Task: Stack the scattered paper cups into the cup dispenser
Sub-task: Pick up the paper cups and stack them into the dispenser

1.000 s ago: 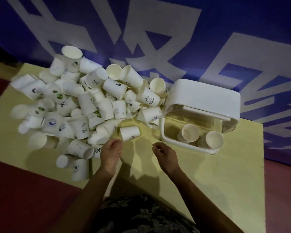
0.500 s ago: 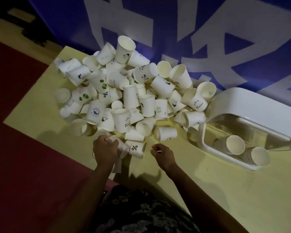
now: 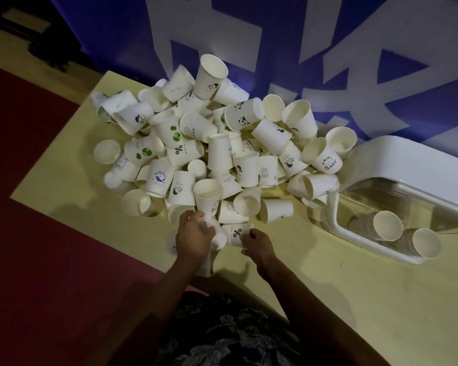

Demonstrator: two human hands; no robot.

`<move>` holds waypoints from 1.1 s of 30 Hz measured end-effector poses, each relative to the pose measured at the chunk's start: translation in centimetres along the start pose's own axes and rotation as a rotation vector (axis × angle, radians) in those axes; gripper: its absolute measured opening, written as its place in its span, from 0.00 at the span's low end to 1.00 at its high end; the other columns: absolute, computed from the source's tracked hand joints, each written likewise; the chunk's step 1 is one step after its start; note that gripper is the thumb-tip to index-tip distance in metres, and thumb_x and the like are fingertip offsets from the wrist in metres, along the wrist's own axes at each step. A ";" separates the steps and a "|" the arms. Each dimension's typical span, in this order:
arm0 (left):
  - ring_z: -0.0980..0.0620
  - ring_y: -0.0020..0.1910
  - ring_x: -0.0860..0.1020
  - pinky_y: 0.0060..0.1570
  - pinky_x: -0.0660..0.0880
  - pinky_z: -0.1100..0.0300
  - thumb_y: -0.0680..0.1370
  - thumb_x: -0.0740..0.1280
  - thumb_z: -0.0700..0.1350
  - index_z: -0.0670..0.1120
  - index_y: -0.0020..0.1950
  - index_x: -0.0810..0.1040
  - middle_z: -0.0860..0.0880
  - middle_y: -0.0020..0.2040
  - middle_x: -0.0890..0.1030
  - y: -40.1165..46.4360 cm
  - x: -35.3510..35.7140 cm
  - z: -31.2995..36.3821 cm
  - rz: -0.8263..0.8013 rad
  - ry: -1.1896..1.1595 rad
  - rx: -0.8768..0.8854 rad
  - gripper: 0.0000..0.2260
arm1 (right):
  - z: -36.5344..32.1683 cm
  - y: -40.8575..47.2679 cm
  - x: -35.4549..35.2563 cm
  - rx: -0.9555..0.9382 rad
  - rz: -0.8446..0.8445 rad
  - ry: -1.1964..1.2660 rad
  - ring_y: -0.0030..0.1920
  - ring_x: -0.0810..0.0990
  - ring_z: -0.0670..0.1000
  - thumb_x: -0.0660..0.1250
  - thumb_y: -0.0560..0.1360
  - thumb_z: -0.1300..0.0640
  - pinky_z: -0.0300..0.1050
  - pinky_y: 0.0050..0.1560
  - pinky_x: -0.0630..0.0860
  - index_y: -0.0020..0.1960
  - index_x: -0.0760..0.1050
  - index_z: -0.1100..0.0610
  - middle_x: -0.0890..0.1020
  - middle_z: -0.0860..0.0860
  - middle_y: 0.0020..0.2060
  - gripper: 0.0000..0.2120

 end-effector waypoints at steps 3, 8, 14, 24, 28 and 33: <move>0.50 0.51 0.75 0.49 0.68 0.65 0.73 0.72 0.39 0.41 0.60 0.76 0.45 0.58 0.74 -0.2 0.4 0.3 0.024 -0.101 0.062 0.16 | 0.2 -0.4 -0.8 0.040 -0.028 0.144 0.49 0.79 0.53 0.63 0.77 0.59 0.51 0.51 0.81 0.48 0.78 0.58 0.82 0.53 0.49 0.06; 0.52 0.44 0.76 0.43 0.72 0.73 0.71 0.74 0.36 0.42 0.60 0.74 0.47 0.59 0.69 -1.6 2.3 0.4 0.005 -0.242 0.069 0.19 | 1.2 -1.2 -2.2 0.054 0.014 0.243 0.51 0.80 0.55 0.63 0.76 0.60 0.50 0.51 0.81 0.49 0.79 0.60 0.82 0.56 0.52 0.06; 0.54 0.42 0.74 0.44 0.70 0.74 0.72 0.73 0.38 0.45 0.48 0.73 0.47 0.50 0.71 -2.0 4.2 0.4 0.017 -0.188 0.044 0.11 | 2.5 -1.6 -4.1 0.034 0.104 0.325 0.51 0.82 0.60 0.64 0.76 0.61 0.54 0.52 0.80 0.50 0.79 0.64 0.84 0.60 0.49 0.08; 0.45 0.52 0.75 0.53 0.75 0.53 0.70 0.75 0.43 0.42 0.59 0.73 0.45 0.55 0.74 -0.6 6.5 0.9 -0.173 -0.172 -0.233 0.20 | 3.6 -2.5 -6.4 0.017 0.182 0.391 0.44 0.77 0.53 0.64 0.78 0.61 0.49 0.46 0.78 0.50 0.79 0.67 0.82 0.64 0.51 0.10; 0.45 0.50 0.78 0.49 0.75 0.55 0.72 0.72 0.35 0.45 0.54 0.76 0.46 0.51 0.79 -0.9 6.7 0.9 -0.187 -0.347 -0.300 0.13 | 3.6 -3.1 -7.2 0.002 0.205 0.377 0.42 0.80 0.51 0.64 0.77 0.61 0.45 0.45 0.79 0.46 0.81 0.60 0.85 0.57 0.47 0.07; 0.47 0.49 0.80 0.53 0.77 0.50 0.71 0.73 0.36 0.47 0.54 0.75 0.48 0.50 0.81 -1.7 6.7 3.4 -0.281 -0.446 -0.251 0.15 | 3.2 -4.1 -9.3 -0.109 0.333 0.246 0.41 0.77 0.52 0.63 0.77 0.58 0.52 0.43 0.77 0.48 0.78 0.63 0.83 0.59 0.46 0.09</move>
Point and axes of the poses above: each hand's wrist, its own y-axis towards the middle knuckle, its own x-axis out of the palm, z = x × y, the point moved 2 cm from there along y, towards the middle knuckle
